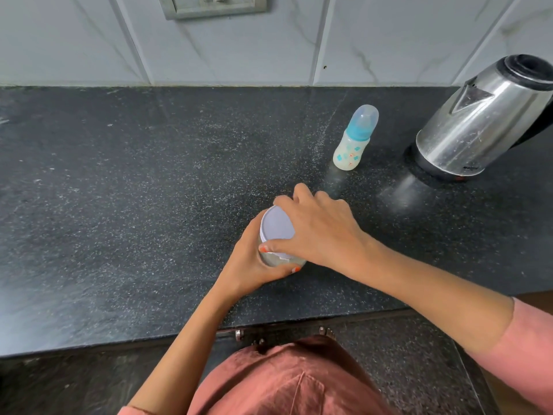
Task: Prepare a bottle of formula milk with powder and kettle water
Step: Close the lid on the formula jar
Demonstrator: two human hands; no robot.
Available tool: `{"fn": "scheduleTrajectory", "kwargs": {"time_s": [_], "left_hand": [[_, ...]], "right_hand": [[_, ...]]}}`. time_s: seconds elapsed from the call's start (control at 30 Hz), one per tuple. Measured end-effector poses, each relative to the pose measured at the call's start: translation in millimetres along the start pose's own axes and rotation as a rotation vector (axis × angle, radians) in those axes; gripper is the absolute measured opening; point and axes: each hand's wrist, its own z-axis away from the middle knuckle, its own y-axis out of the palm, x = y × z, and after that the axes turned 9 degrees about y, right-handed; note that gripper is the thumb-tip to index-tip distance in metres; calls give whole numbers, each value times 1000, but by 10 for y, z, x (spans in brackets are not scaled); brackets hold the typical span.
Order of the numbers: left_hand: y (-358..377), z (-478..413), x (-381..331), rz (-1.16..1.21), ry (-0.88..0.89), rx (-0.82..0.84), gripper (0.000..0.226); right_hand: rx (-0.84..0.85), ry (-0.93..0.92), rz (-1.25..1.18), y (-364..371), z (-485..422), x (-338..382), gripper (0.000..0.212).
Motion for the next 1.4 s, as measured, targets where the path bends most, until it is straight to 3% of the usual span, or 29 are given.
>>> {"fn": "scheduleTrajectory", "kwargs": {"time_s": [0.13,0.2,0.33,0.5,0.7,0.87,1.27,1.4], "left_hand": [[-1,1,-15,-2,-11,2,81],[-2,5,-22,-27,4,1,79],[11,6,-41,-9,0,-10,77],[38,11,-27,2,-8,-21,82],[4,4,-35,-33,-12,14,80],[22,1,-41,-97,-32,-27,79],[38,9,11,-140,-8,-83,83],[15,-2,1,-95,18,-48,88]], "right_hand": [[229,-191,-116,-112,-51,-109,88],[276,-264,-104,-140,-66,-127,81],[89,-154,-58,-83,-54,-75,62],[10,41,-65,19,-36,26,63],[201,-163,-72,-76,-71,-86,77],[65,-115,-89,-24,-49,-73,71],[-28,-44,-157,104,-39,-66,77],[72,-95,-276,146,-11,-263,86]]}}
